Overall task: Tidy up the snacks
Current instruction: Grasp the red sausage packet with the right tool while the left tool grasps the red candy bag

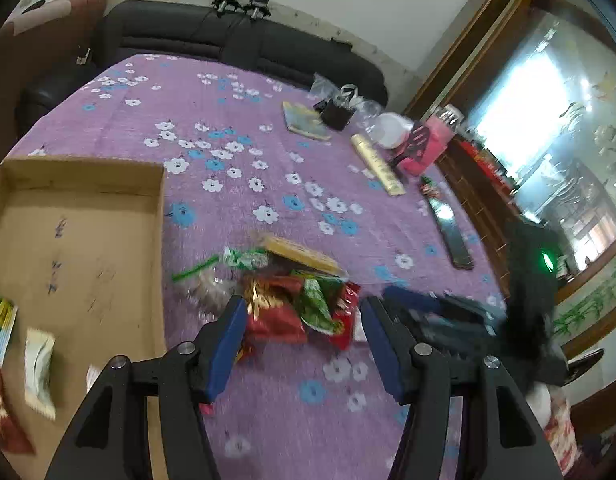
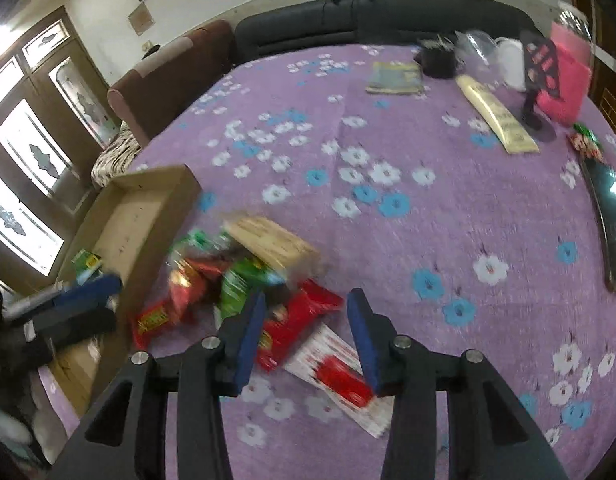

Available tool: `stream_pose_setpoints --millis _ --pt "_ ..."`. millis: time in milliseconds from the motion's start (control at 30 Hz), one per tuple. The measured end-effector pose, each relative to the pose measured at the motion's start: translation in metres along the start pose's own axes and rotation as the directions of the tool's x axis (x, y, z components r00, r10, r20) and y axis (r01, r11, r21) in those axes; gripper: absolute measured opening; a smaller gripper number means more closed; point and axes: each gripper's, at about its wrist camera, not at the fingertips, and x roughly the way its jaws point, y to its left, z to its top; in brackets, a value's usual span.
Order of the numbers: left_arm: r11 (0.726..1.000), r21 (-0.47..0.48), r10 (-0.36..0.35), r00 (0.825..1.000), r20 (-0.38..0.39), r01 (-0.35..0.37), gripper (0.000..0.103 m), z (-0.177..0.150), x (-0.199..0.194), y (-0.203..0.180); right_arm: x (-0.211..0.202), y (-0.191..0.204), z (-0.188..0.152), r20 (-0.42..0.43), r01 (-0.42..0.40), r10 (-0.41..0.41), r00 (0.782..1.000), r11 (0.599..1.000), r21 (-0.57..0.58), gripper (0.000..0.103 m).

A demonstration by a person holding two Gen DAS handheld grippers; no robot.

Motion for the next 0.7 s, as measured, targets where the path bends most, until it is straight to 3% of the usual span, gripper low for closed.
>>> stream_pose_setpoints --millis 133,200,233,267,300,333,600,700 --pt "0.988 0.104 0.123 0.991 -0.056 -0.117 0.062 0.0 0.032 -0.015 0.004 -0.008 -0.021 -0.017 0.019 -0.02 1.0 0.999 -0.046 0.047" --pt "0.968 0.177 0.193 0.978 -0.072 -0.178 0.05 -0.007 0.044 -0.023 0.002 -0.006 -0.031 0.0 0.031 -0.031 1.0 0.996 -0.088 0.047" --pt "0.954 0.216 0.229 0.97 -0.076 -0.208 0.036 -0.011 0.05 -0.028 0.0 -0.003 -0.036 0.003 0.047 -0.047 0.999 0.992 -0.121 0.047" --pt "0.95 0.235 0.23 0.97 -0.084 -0.205 0.035 -0.014 0.053 -0.03 -0.001 -0.001 -0.039 0.006 0.062 -0.062 0.998 0.988 -0.143 0.046" --pt "0.947 0.245 0.231 0.97 -0.077 -0.207 0.035 -0.016 0.052 -0.031 -0.003 0.001 -0.043 0.016 0.092 -0.091 0.996 0.982 -0.166 0.031" --pt "0.943 0.258 0.238 0.969 -0.072 -0.212 0.034 -0.018 0.051 -0.034 -0.004 0.001 -0.046 0.024 0.119 -0.116 0.993 0.977 -0.18 0.029" --pt "0.946 0.299 0.161 0.981 -0.104 -0.123 0.034 -0.058 0.024 -0.056 -0.034 -0.023 -0.079 0.059 0.155 -0.149 0.987 0.981 -0.115 0.026" --pt "0.949 0.305 0.121 0.987 -0.106 -0.084 0.034 -0.077 0.015 -0.067 -0.045 -0.036 -0.088 0.067 0.132 -0.127 0.99 0.988 -0.079 0.026"
